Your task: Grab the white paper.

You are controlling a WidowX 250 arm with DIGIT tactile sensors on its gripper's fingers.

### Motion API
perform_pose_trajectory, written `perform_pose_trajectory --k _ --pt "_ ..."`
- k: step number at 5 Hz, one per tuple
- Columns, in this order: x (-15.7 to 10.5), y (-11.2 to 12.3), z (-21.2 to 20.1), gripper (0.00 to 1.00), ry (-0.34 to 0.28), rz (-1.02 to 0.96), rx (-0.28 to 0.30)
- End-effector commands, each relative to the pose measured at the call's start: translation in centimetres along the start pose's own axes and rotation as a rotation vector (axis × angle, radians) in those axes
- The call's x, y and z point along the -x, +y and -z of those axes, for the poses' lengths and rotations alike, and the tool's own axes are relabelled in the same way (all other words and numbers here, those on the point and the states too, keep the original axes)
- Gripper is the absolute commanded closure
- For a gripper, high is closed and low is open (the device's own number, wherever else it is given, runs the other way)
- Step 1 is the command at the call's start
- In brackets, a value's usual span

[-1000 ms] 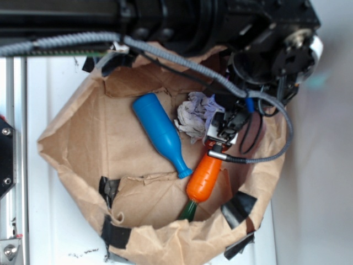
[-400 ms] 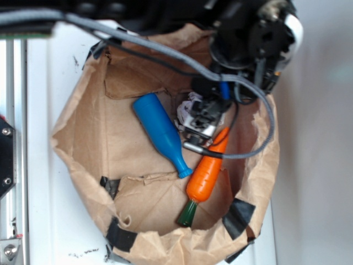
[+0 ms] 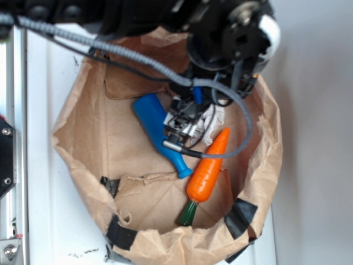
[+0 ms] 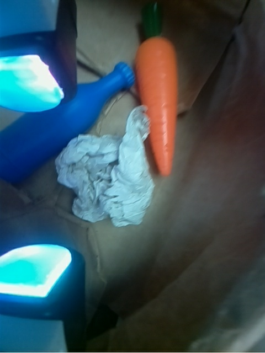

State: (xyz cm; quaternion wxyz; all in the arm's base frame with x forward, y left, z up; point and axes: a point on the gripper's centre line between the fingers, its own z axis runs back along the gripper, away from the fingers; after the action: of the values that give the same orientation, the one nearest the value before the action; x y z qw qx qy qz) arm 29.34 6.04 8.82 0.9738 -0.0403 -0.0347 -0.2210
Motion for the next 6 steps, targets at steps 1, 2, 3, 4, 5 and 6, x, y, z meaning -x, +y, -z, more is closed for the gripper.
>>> perform_pose_trajectory --k 1,2,3,4,5,6 --pt "-2.7 0.1 2.0 0.0 -0.036 0.017 -0.051" --pt "-4.0 0.0 3.7 0.0 -0.035 0.021 -0.046" --pt "-4.7 -0.4 4.6 0.0 -0.042 -0.003 -0.069" --pt "-4.9 -0.4 4.8 1.0 -0.062 -0.056 -0.076" --pt "-4.8 -0.6 3.7 1.0 -0.079 -0.078 -0.065" --pt "-4.2 -1.7 1.0 1.0 -0.109 -0.082 -0.05"
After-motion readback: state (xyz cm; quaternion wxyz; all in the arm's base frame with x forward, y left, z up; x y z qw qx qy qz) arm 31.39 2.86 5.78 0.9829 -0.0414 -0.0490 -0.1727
